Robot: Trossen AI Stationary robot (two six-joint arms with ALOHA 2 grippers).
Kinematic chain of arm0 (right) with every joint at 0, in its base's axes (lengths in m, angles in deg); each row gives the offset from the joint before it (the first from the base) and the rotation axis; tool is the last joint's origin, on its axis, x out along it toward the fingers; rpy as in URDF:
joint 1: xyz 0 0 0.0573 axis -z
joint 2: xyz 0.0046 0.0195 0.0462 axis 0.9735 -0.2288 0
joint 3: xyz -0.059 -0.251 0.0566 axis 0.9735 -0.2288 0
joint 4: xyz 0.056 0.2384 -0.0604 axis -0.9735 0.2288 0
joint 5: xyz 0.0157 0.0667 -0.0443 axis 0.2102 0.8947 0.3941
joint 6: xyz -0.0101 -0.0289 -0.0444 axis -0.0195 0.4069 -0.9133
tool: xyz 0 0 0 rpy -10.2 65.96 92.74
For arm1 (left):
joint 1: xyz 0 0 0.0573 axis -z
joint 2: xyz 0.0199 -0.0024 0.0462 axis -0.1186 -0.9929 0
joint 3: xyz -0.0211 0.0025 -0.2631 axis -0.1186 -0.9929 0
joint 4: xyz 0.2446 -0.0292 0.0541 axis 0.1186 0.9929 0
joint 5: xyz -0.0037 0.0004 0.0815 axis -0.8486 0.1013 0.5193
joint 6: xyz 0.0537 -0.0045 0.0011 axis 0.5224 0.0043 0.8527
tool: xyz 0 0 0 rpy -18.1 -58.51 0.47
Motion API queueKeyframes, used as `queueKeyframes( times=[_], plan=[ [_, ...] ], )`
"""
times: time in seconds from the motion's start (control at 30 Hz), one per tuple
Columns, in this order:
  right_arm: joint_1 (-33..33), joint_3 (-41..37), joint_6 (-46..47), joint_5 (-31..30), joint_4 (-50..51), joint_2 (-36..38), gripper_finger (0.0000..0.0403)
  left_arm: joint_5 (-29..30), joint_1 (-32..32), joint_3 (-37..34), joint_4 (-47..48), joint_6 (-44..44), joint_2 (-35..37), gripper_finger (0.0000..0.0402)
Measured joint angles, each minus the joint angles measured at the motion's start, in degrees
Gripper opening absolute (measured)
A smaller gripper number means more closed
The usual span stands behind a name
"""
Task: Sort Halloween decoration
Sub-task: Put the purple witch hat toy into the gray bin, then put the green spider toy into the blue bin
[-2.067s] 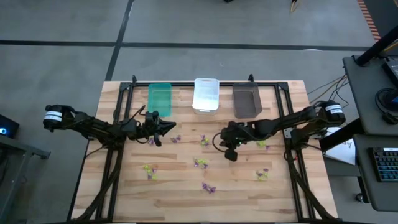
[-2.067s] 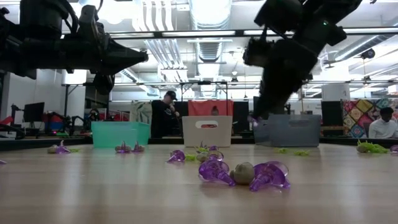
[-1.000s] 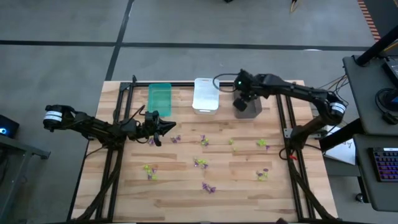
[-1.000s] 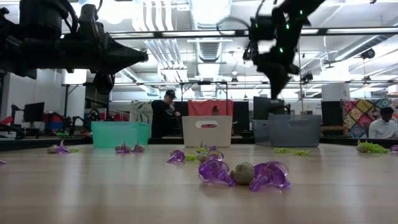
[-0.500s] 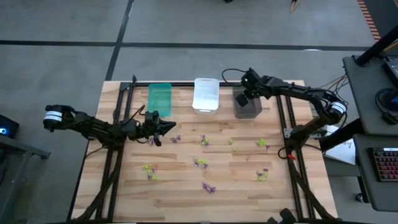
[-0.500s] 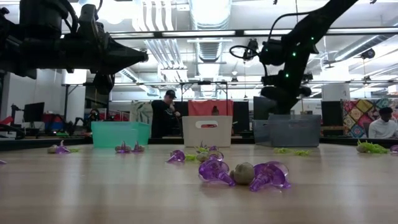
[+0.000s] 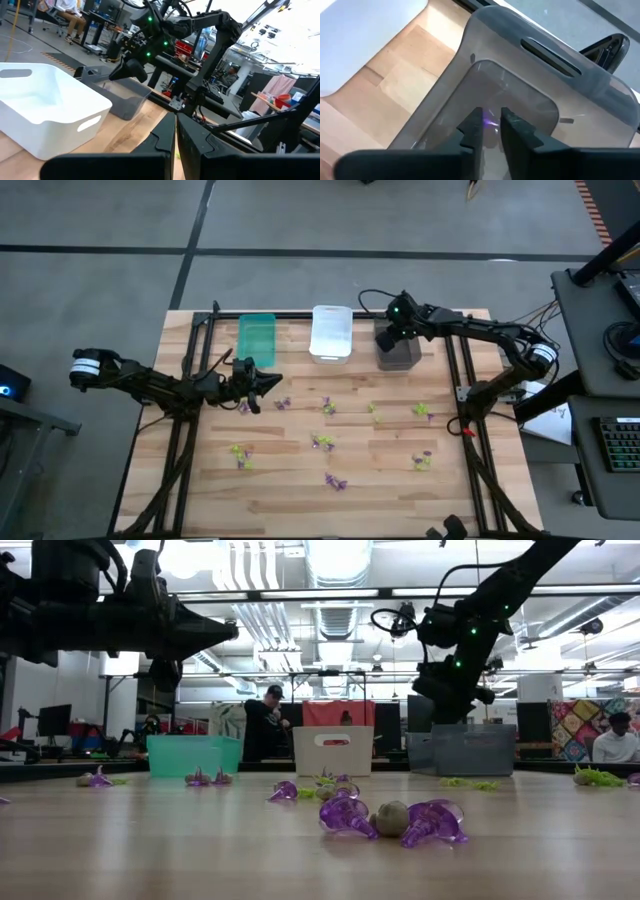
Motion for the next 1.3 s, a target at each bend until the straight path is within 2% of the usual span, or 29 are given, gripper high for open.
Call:
queueKeyframes(
  times=[0.23,0.37,0.53,0.9,1.1,1.3],
  plan=[
    [0.0,0.3,0.0,0.1,-0.5,0.3,0.0128,0.0,0.0,0.0,0.0,0.0,0.0,0.0000],
    [-0.8,1.8,2.2,5.8,1.4,2.1,0.0136,0.0,0.0,0.0,0.0,-1.4,0.0,0.0000],
    [-4.2,2.7,4.4,13.1,2.3,6.7,0.0125,0.0,0.0,0.0,0.0,-1.7,0.0,0.0000],
    [-24.0,1.3,7.1,14.5,2.7,17.8,0.0113,-3.2,0.1,0.0,-0.1,-6.8,0.0,0.0000],
    [-35.3,1.0,8.9,14.4,2.7,18.4,0.0111,-3.6,1.6,0.0,-2.4,-7.7,0.0,0.0000],
    [-44.6,1.0,8.9,14.4,2.8,15.9,0.0109,-3.8,4.0,0.0,-5.7,-7.9,0.0,0.0000]
  ],
)
